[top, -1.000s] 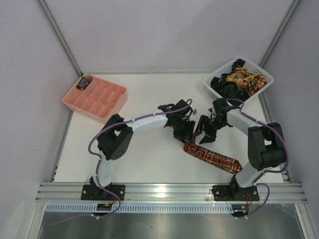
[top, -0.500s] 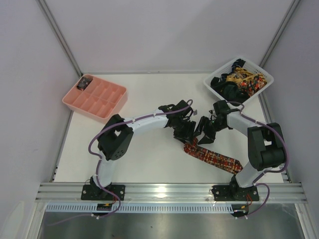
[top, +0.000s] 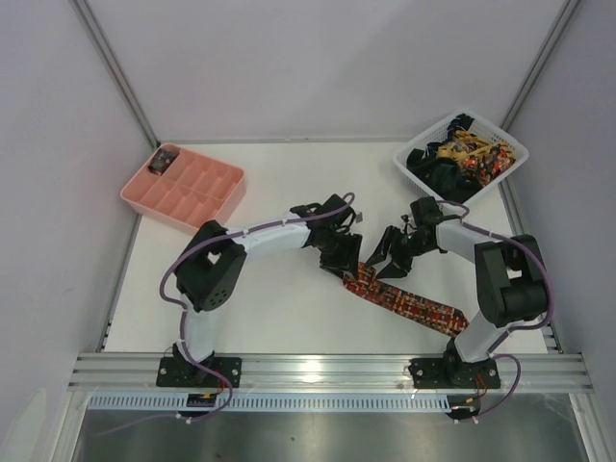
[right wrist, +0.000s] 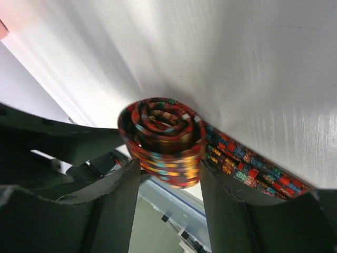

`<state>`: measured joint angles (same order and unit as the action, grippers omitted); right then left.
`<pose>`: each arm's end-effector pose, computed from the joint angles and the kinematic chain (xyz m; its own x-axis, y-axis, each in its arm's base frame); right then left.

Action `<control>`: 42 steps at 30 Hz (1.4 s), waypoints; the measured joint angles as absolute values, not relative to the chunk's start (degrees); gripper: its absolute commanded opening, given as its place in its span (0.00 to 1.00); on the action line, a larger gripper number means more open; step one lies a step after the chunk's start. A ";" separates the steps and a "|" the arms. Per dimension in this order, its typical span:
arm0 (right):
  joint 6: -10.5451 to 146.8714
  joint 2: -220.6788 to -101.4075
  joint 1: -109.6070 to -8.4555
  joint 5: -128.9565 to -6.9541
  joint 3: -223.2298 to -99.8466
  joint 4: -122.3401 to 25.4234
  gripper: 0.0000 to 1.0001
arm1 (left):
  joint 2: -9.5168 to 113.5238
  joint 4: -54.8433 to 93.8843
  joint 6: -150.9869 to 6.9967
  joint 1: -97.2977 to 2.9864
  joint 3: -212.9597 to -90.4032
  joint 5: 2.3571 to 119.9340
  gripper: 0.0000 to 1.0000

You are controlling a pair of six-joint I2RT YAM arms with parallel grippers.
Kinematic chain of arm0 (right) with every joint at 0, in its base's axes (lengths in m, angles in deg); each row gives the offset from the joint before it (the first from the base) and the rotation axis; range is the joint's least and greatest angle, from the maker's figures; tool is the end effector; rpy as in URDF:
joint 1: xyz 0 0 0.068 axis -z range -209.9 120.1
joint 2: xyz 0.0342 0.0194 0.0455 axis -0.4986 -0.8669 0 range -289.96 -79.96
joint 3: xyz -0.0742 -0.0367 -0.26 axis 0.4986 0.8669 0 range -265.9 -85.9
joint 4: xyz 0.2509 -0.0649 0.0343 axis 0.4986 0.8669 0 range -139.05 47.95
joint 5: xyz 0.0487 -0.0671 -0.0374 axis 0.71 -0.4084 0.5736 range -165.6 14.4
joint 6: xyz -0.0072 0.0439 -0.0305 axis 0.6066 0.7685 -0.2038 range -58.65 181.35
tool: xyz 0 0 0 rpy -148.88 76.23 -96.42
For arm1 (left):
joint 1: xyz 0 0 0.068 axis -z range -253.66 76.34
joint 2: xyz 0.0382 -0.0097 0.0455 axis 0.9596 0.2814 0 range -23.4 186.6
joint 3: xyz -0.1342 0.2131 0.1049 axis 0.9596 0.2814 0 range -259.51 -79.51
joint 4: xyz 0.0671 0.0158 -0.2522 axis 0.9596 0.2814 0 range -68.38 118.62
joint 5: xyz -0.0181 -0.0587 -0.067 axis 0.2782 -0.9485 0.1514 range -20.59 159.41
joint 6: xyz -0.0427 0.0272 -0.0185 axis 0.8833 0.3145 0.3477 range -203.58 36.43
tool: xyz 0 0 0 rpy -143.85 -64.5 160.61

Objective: Roll the ties
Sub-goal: Roll the tie

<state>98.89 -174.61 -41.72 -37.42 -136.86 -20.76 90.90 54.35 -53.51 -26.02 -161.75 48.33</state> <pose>0.2808 0.0812 0.1538 -0.9502 0.2906 0.1129 0.2912 0.6978 0.6545 0.2695 -0.3144 0.1779 -0.9248 0.3203 -0.2055 0.3805 0.7812 -0.4949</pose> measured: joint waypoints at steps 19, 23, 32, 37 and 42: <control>97.36 -177.15 -43.36 -37.29 -146.04 -17.50 0.59 | 81.28 55.32 -53.42 -29.19 -156.92 51.28 0.30; 95.76 -177.59 -43.01 -39.37 -150.07 -15.75 0.53 | 78.66 55.08 -52.46 -29.01 -153.68 51.10 0.16; 91.92 -188.38 -42.79 -45.58 -157.34 -15.49 0.15 | 78.33 53.98 -48.88 -24.29 -150.49 50.80 0.10; 90.89 -191.20 -43.51 -48.20 -157.32 -15.51 0.14 | 80.76 52.23 -45.75 -21.19 -150.49 52.63 0.12; 90.01 -191.44 -45.02 -50.58 -157.26 -15.73 0.13 | 84.23 52.69 -41.77 -19.15 -150.51 57.55 0.13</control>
